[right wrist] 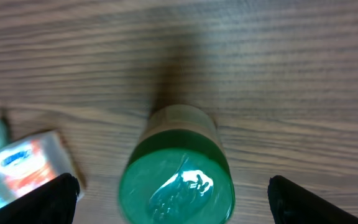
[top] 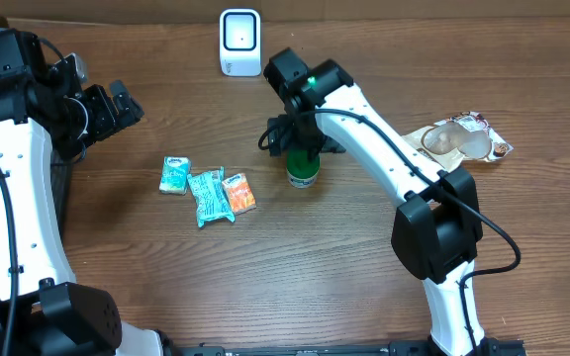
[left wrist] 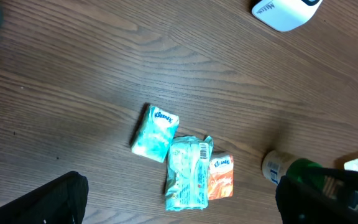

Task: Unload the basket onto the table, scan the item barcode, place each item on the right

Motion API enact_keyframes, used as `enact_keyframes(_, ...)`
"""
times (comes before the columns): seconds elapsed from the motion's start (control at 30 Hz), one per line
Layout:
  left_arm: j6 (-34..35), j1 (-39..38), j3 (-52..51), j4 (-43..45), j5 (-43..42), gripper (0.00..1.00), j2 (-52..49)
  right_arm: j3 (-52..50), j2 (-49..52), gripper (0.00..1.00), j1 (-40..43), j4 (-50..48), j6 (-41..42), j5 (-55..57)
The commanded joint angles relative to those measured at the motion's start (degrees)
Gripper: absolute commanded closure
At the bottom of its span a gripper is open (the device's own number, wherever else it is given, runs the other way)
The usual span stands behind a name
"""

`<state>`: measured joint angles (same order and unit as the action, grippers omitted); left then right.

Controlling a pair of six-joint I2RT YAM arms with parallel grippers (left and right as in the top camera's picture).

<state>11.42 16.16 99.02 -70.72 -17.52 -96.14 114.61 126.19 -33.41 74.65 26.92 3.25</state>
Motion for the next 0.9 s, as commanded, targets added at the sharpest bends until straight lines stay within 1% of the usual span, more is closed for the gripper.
enact_keyframes(0.0, -0.7, -0.1, 0.1, 0.0, 0.1, 0.0, -0.2, -2.6, -0.7, 0.05, 0.1, -1.7, 3.7, 0.5)
enact_keyframes(0.13, -0.7, -0.1, 0.1, 0.0, 0.1, 0.0, -0.2, -3.8, -0.7, 0.05, 0.0, -3.0, 3.7, 0.5)
enact_keyframes(0.2, -0.7, -0.1, 0.1, 0.0, 0.1, 0.01, -0.2, -4.2, -0.7, 0.08, -0.3, -3.3, 3.7, 0.5)
enact_keyframes(0.4, -0.7, -0.4, 0.1, 0.0, 0.1, 0.01, -0.2, -9.3, -0.7, 0.21, -0.3, -7.5, 3.0, 0.6)
enact_keyframes(0.43, -0.7, -0.4, 0.1, 0.0, 0.1, 0.01, -0.2, -10.0, -0.7, 0.24, -0.3, -8.1, 2.8, 0.8)
enact_keyframes(0.5, -0.7, -0.4, 0.1, 0.0, 0.1, 0.0, -0.2, -10.3, -0.7, 0.3, -0.3, -8.3, 2.8, 1.7)
enact_keyframes(0.57, -0.7, -0.4, 0.1, 0.0, 0.1, 0.0, -0.2, -10.2, -0.7, 0.34, -0.3, -8.2, 2.4, 2.3)
enact_keyframes(0.6, -0.7, -0.3, 0.1, 0.0, 0.1, 0.0, -0.2, -9.8, -0.7, 0.37, -0.3, -8.2, 0.9, 2.3)
enact_keyframes(0.7, -0.7, -0.3, 0.1, 0.0, 0.1, 0.0, -0.2, -8.7, -0.8, 0.41, -0.3, -8.0, -2.8, 2.2)
enact_keyframes(0.8, -0.7, -0.4, 0.1, 0.0, 0.1, 0.01, -0.2, -6.0, -0.9, 0.41, -0.3, -6.9, -8.4, 1.8)
enact_keyframes(0.87, -0.7, -0.4, 0.1, 0.0, 0.1, 0.0, -0.2, -3.3, -0.9, 0.41, -0.3, -5.9, -14.8, 0.4)
